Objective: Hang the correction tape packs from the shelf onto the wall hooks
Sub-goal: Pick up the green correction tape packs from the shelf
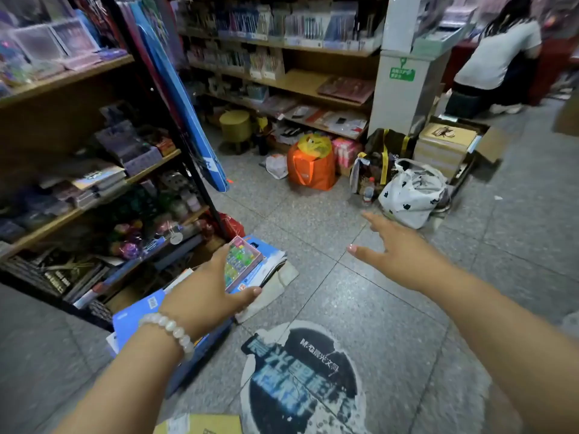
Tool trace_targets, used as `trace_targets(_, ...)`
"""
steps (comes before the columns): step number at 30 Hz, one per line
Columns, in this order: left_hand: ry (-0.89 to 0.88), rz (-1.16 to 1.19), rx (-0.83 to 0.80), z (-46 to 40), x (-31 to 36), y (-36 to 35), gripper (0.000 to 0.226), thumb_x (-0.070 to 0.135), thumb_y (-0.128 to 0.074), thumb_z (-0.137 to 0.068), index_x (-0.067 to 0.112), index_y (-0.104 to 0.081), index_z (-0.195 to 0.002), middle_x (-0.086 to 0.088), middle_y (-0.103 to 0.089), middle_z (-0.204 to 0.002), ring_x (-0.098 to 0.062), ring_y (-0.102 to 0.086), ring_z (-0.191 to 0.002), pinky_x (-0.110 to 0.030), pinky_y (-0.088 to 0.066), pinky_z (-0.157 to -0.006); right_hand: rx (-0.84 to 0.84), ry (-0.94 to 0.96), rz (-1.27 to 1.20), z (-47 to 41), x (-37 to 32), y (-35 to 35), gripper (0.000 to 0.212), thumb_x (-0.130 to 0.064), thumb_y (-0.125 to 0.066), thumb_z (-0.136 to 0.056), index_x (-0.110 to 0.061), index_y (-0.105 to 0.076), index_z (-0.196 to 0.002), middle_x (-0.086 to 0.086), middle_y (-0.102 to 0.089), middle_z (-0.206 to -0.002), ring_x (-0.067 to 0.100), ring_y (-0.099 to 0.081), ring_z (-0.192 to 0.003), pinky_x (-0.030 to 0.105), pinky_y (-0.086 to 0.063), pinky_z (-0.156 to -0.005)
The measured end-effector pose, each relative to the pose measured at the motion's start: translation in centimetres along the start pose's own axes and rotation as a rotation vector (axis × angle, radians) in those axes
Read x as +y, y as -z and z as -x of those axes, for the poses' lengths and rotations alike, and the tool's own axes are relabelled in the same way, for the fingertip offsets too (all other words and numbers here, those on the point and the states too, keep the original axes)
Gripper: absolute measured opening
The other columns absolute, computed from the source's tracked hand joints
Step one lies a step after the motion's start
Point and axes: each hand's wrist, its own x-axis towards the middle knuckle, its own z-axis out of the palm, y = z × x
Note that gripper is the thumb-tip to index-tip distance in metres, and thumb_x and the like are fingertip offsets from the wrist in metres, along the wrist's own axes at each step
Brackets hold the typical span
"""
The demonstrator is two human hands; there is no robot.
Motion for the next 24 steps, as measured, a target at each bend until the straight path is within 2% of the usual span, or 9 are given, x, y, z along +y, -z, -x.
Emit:
trace_targets(7,0.016,-0.009,0.045,-5.8,2.0,0.5,0.093,0.066,-0.063,-0.077,0.025,-0.025,-0.151,-0.005,-0.051,-0.144,-0.021,-0.053,-0.127,-0.038,-0.046,-0.102,0.012,0.002,0.068,-5.6,2.6,2.7,0.084,-0.073,-0.047,-0.079,-0.039,-0.016,-0.149,-0.003,-0.038,-0.150,0.020,-0.048,-0.129,0.038,-0.046,-0.098)
trace_targets(14,-0.021,0.027,0.064,-15.2,1.9,1.7,0.098,0.065,-0.064,-0.075,0.021,-0.022,-0.152,-0.007,-0.046,-0.149,-0.021,-0.050,-0.132,-0.038,-0.044,-0.106,0.025,0.059,0.107,-15.0,2.0,3.8,0.084,-0.072,-0.047,-0.079,-0.039,-0.015,-0.150,0.000,-0.038,-0.151,0.022,-0.044,-0.132,0.038,-0.045,-0.097)
trace_targets(18,-0.020,0.019,0.063,-22.0,1.4,2.9,0.097,0.066,-0.063,-0.076,0.020,-0.024,-0.151,-0.007,-0.050,-0.146,-0.022,-0.054,-0.128,-0.038,-0.047,-0.101,-0.040,0.062,0.157,-21.4,1.0,4.5,0.081,-0.071,-0.046,-0.081,-0.037,-0.019,-0.149,0.000,-0.038,-0.151,0.021,-0.046,-0.131,0.036,-0.043,-0.100)
trace_targets(24,-0.024,-0.006,0.062,-32.5,2.0,6.2,0.086,0.057,-0.064,-0.082,0.020,-0.026,-0.150,-0.006,-0.059,-0.134,-0.023,-0.058,-0.121,-0.034,-0.049,-0.097,-0.021,0.078,0.179,-32.1,-0.9,7.2,0.075,-0.063,-0.049,-0.086,-0.032,-0.022,-0.149,0.002,-0.046,-0.143,0.021,-0.053,-0.122,0.031,-0.044,-0.090)
